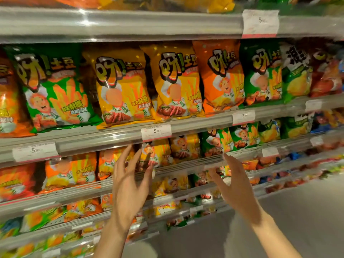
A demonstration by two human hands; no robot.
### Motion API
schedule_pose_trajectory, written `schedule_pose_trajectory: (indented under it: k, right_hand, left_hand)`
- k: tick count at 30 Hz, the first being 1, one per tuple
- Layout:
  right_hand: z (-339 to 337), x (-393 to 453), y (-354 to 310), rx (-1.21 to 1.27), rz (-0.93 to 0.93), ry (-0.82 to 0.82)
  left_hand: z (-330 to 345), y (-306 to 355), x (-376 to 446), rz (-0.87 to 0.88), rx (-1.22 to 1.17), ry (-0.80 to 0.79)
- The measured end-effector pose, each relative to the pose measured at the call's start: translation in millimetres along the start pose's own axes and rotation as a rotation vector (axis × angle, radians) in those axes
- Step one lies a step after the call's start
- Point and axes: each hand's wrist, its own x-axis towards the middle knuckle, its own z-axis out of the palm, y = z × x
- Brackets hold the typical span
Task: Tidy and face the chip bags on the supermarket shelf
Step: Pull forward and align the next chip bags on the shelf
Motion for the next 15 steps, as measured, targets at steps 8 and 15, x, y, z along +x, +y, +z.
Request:
schedule_pose_trajectory:
  k: [8,15]
  right_hand:
    - [-33.9,23.1,62.7,0.031,0.016,-0.031]
    - [-90.0,73.3,153.3,0.131,-0.053,-0.092]
  left_hand:
    - [46.2,29.0,-12.5,-0.068,0.093,0.01]
    - [124.4,114.8,-7.8,-0.147,0.092,0.115]
